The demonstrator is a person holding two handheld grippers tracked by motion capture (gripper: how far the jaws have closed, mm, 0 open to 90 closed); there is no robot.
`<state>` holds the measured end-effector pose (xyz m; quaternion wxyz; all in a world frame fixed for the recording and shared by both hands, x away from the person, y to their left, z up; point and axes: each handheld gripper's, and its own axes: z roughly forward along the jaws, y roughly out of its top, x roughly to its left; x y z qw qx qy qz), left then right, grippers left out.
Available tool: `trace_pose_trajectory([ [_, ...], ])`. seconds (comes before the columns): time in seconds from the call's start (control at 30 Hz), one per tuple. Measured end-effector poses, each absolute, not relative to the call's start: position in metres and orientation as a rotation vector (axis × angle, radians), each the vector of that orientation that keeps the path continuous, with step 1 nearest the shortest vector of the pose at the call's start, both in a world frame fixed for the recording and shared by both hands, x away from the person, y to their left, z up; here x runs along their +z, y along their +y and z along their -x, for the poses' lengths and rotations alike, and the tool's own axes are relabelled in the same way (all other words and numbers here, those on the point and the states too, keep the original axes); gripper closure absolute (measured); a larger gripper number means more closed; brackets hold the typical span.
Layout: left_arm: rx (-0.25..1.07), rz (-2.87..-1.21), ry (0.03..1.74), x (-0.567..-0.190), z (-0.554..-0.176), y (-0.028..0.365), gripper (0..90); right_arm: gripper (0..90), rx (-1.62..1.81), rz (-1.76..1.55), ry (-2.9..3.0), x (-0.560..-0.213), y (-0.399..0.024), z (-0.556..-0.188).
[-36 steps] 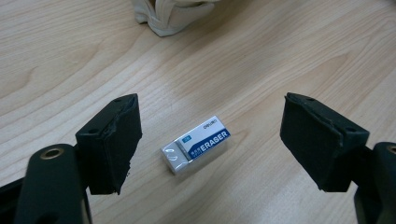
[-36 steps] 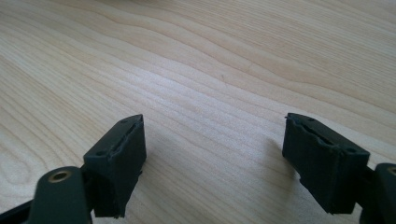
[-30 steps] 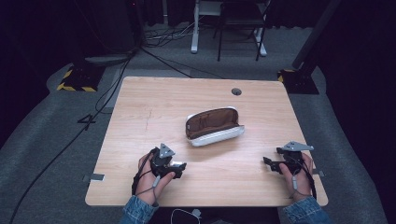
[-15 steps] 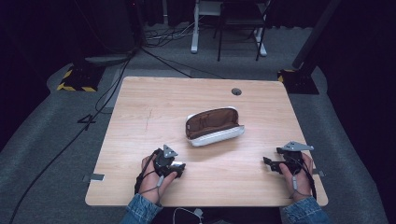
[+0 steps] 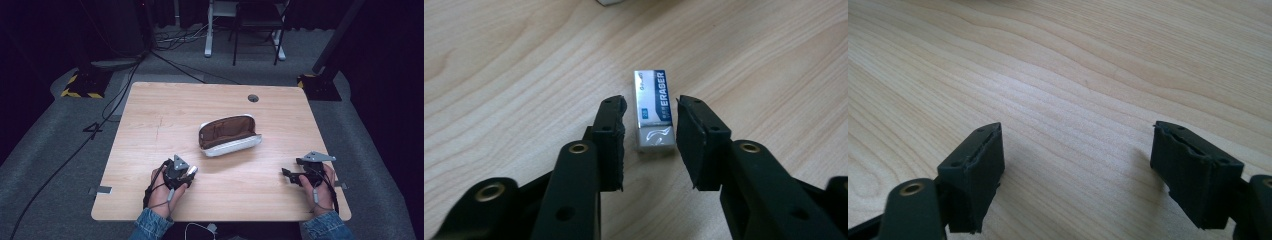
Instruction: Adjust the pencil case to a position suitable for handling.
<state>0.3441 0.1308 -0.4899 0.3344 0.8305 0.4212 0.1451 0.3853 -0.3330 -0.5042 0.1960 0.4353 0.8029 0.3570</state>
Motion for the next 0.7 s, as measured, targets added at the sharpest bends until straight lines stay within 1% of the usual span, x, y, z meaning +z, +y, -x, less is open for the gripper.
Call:
trace_pose_trajectory([
  [0.1,0.349,-2.155,1.093,-0.4876,-0.3432,0.1320,73.0,21.7,1.000,-1.219,2.249,-0.5042,-0.3331,-0.3853],
  [0.23,0.359,-2.159,1.086,-0.4871,-0.3438,0.1324,72.9,21.8,1.000,-1.219,2.249,-0.5042,-0.3331,-0.3853],
  [0.33,0.362,-2.166,1.098,-0.4891,-0.3457,0.1327,61.6,21.8,0.999,-1.219,2.249,-0.5042,-0.3331,-0.3853],
  [0.43,0.362,-2.178,1.093,-0.4913,-0.3468,0.1319,63.1,21.7,1.000,-1.219,2.249,-0.5042,-0.3331,-0.3853],
  [0.53,0.354,-2.195,1.075,-0.4922,-0.3467,0.1300,72.1,21.7,1.000,-1.219,2.249,-0.5042,-0.3331,-0.3853],
  [0.7,0.373,-2.198,1.035,-0.4881,-0.3453,0.1288,72.8,21.7,0.999,-1.219,2.249,-0.5042,-0.3331,-0.3853],
])
